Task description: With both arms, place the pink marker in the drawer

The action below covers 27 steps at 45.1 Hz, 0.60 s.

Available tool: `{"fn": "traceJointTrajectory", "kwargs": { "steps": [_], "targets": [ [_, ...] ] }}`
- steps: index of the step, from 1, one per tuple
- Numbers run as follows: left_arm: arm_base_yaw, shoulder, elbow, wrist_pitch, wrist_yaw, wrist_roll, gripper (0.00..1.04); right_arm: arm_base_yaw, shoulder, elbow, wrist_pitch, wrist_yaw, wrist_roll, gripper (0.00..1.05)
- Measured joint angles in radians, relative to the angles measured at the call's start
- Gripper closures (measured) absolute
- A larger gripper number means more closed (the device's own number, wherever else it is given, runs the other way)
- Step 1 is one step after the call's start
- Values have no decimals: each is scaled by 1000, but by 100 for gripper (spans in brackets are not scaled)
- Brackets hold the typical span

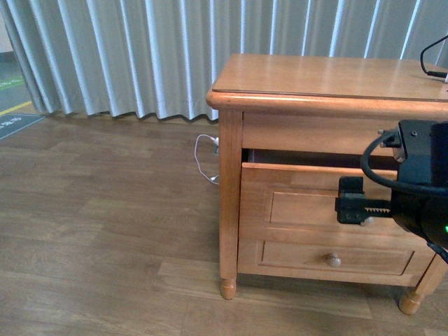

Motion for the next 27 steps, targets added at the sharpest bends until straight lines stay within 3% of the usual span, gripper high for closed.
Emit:
{"fn": "traceJointTrajectory", "kwargs": {
  "steps": [10, 27],
  "targets": [
    [0, 0, 0, 0, 0, 0, 6, 3, 103, 188, -63, 11, 29, 9],
    [0, 0, 0, 0, 0, 0, 6, -12, 107, 201, -71, -14, 10, 9]
  ]
}}
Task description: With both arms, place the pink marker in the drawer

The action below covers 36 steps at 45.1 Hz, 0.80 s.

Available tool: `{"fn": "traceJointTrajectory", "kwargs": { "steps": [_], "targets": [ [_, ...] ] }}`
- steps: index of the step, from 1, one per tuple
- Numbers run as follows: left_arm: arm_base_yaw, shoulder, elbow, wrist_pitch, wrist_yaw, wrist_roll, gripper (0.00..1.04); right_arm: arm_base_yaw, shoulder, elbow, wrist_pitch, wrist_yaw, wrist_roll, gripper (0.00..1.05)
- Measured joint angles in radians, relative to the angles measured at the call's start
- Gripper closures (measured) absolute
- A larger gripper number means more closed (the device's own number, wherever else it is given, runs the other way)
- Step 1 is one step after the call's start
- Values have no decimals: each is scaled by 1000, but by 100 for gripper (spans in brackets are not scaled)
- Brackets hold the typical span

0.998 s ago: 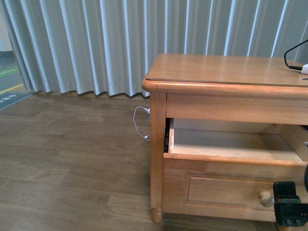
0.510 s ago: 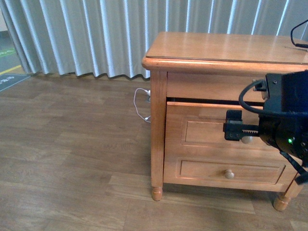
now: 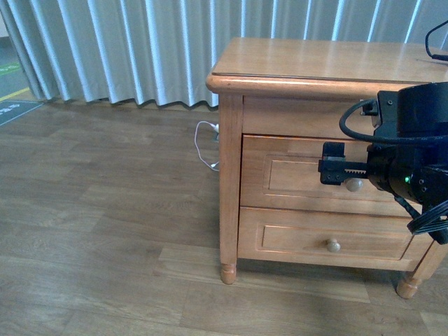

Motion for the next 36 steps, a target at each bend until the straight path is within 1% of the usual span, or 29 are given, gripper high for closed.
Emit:
{"fn": "traceJointTrajectory", "kwargs": {
  "steps": [6, 18, 30, 33, 36],
  "targets": [
    [0, 0, 0, 0, 0, 0, 6, -5, 0, 24, -31, -11, -8, 9],
    [0, 0, 0, 0, 0, 0, 6, -11, -19, -2, -28, -33, -11, 9],
    [0, 0, 0, 0, 0, 0, 6, -19, -289, -240, -10, -99, 23, 9],
    [0, 0, 0, 0, 0, 0, 6, -22, -435, -347, -39, -132, 32, 9],
    [0, 0, 0, 0, 0, 0, 6, -26, -541, -415, -76, -144, 37, 9]
  ]
}}
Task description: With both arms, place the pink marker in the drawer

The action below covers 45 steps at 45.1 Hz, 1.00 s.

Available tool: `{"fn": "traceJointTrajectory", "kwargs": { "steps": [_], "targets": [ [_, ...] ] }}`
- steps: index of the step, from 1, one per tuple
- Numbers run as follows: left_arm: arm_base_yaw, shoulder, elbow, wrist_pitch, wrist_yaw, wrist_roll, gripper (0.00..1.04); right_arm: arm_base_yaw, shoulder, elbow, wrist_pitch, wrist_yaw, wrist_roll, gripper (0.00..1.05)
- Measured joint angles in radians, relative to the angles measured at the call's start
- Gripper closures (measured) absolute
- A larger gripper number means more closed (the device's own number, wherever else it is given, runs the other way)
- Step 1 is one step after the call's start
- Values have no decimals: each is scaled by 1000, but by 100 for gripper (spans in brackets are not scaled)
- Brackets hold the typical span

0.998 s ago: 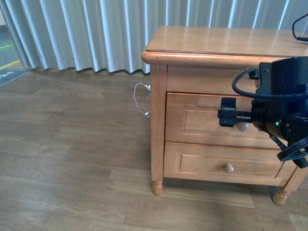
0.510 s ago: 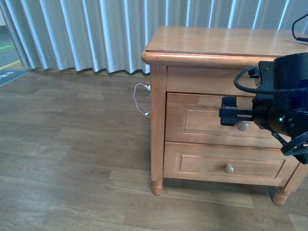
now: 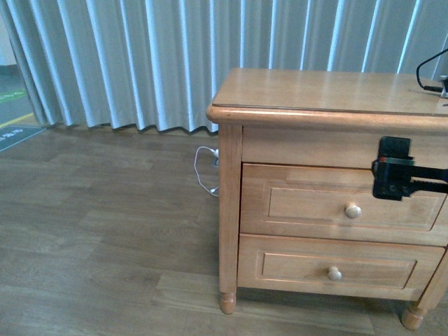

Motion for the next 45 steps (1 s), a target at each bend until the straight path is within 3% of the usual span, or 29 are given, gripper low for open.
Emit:
{"fn": "traceJointTrajectory", "kwargs": {
  "steps": [9, 17, 24, 26, 30, 45],
  "targets": [
    [0, 0, 0, 0, 0, 0, 6, -33, -362, -141, -198, -65, 10, 9],
    [0, 0, 0, 0, 0, 0, 6, -86, -681, -175, -425, -66, 19, 9],
    [0, 0, 0, 0, 0, 0, 6, -90, -708, -181, -429, -66, 18, 9],
    [0, 0, 0, 0, 0, 0, 6, -104, -712, -248, -263, -69, -35, 18],
    [0, 0, 0, 0, 0, 0, 6, -114, -745, -348, -79, -65, -96, 34],
    [0, 0, 0, -1, 0, 0, 6, -116, -890, -514, -41, -66, -135, 90]
  ]
}}
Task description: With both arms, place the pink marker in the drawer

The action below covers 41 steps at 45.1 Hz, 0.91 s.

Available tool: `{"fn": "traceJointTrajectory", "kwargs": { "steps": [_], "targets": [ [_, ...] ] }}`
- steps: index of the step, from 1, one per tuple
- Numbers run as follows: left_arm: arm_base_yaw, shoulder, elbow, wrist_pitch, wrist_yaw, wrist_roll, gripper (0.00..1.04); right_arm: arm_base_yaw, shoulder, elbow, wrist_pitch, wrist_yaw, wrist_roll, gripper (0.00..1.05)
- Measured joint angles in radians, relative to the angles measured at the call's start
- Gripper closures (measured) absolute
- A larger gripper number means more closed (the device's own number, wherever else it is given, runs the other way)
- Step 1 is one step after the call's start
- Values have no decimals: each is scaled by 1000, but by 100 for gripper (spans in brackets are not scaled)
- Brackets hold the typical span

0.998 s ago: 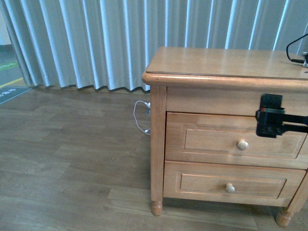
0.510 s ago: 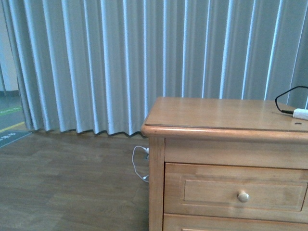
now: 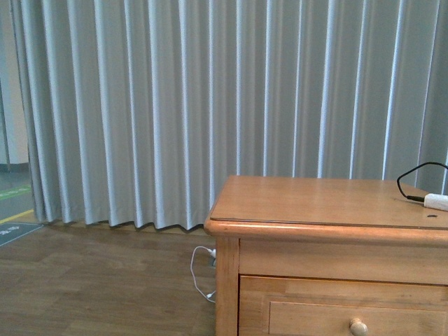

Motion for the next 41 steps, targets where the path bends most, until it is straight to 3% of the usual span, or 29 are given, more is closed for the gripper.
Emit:
{"fn": "traceJointTrajectory", "kwargs": {
  "steps": [4, 41],
  "targets": [
    [0, 0, 0, 0, 0, 0, 6, 0, -44, -31, -10, 0, -3, 104],
    [0, 0, 0, 0, 0, 0, 6, 0, -449, -181, -251, 0, -6, 103]
  ]
}}
